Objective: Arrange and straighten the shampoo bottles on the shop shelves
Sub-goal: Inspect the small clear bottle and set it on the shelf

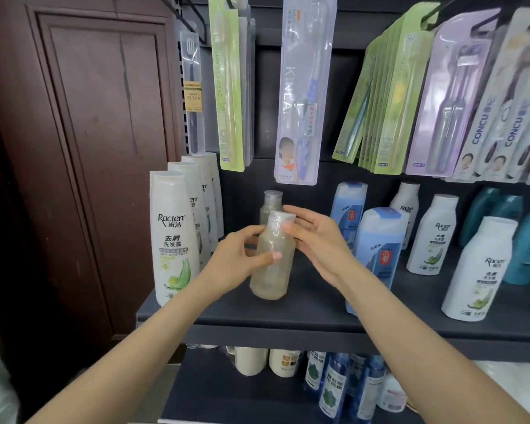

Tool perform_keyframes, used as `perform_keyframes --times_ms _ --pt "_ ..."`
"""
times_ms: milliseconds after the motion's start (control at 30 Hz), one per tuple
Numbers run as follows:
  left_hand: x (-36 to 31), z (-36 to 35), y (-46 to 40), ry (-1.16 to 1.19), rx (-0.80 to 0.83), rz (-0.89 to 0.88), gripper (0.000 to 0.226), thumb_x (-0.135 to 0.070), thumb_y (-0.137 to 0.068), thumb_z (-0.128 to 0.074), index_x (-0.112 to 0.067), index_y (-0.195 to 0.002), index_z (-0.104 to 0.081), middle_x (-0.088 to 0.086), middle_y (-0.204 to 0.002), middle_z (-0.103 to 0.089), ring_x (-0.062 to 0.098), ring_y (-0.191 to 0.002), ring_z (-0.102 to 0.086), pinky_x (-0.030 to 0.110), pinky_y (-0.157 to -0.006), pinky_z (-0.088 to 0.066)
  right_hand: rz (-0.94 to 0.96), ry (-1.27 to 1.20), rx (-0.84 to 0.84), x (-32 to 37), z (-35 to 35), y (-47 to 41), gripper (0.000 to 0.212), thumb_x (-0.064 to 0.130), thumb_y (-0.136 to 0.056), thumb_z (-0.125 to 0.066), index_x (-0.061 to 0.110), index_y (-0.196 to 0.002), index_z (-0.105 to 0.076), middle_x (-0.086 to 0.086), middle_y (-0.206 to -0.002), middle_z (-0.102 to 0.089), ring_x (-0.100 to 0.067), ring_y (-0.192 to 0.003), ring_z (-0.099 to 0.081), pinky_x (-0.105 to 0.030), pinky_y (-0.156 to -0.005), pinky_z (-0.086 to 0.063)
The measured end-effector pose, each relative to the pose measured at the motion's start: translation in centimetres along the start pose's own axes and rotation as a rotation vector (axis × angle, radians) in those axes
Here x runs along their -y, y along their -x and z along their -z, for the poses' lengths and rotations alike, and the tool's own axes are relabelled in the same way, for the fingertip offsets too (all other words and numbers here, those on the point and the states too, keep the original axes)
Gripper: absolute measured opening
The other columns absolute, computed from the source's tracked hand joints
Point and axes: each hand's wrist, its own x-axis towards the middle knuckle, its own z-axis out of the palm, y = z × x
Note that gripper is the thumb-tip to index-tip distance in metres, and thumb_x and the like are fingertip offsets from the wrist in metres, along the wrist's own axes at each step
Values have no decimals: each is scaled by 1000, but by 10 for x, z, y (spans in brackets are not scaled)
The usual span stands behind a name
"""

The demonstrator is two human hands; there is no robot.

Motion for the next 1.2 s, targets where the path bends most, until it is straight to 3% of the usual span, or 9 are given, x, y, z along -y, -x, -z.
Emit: perform_keyframes --times_ms 133,267,433,600,700,933,1067,1133,1200 --pt "4 -9 -6 -81 -233 -24 51 -27 -68 -82 -29 -112 -57 -19 -93 -60 1 -88 -59 12 -72 -47 44 279 -99 -3 -3 -12 42 14 -86 -66 19 -128 -57 -6 -111 -65 -16 -104 -62 -30 -84 -56" --pt "12 -18 -15 -96 -348 -38 54 -25 -62 -85 -25 -107 -54 -12 -94 -59 10 -90 -59 22 -78 -47 56 343 -107 -8 -8 -23 46 13 -84 -68 21 -128 -57 -5 -111 -64 -20 -105 -61 -43 -85 -56" --pt "24 -25 -24 -92 -371 -29 54 -21 -63 -85 -25 -106 -51 -2 -103 -61 14 -96 -57 28 -82 -47 70 363 -143 -18 -11 -30 43 13 -83 -69 23 -123 -59 -1 -108 -66 -20 -102 -63 -46 -88 -54" --pt "28 -28 -29 -42 -365 10 54 -22 -65 -84 -25 -106 -50 -4 -103 -60 13 -96 -58 24 -77 -46 95 440 -173 -21 -15 -35 43 13 -84 -68 19 -126 -59 5 -102 -64 -15 -101 -63 -41 -92 -53" --pt "31 -30 -32 -34 -348 19 54 -23 -65 -84 -26 -107 -49 -4 -103 -60 13 -96 -58 29 -81 -49 116 475 -183 -22 -14 -36 41 13 -85 -67 19 -125 -59 3 -103 -65 -12 -98 -61 -35 -92 -52" --pt "34 -34 -44 -49 -319 27 54 -23 -66 -83 -25 -107 -48 -1 -104 -59 17 -97 -57 33 -84 -50 123 494 -229 -28 -11 -42 40 14 -88 -63 20 -127 -58 -1 -110 -66 -7 -94 -57 -14 -78 -42" --pt "35 -30 -46 -46 -267 63 56 -21 -69 -80 -23 -113 -46 -3 -105 -56 15 -98 -56 30 -83 -49 133 484 -221 -32 -11 -44 40 15 -87 -65 20 -125 -58 5 -102 -63 -3 -88 -56 -7 -70 -39" --pt "33 -24 -47 -21 -231 88 57 -16 -74 -75 -22 -121 -43 0 -113 -56 15 -100 -57 30 -84 -49 140 472 -204 -35 -8 -46 38 17 -86 -66 21 -123 -59 8 -100 -62 -3 -89 -57 -8 -72 -43" --pt "27 -17 -49 68 -259 95 57 -14 -82 -65 -25 -131 -39 3 -117 -55 13 -100 -56 31 -88 -48 124 404 -205 -40 -3 -51 34 22 -87 -66 23 -120 -62 7 -103 -65 -7 -95 -61 -23 -83 -52"
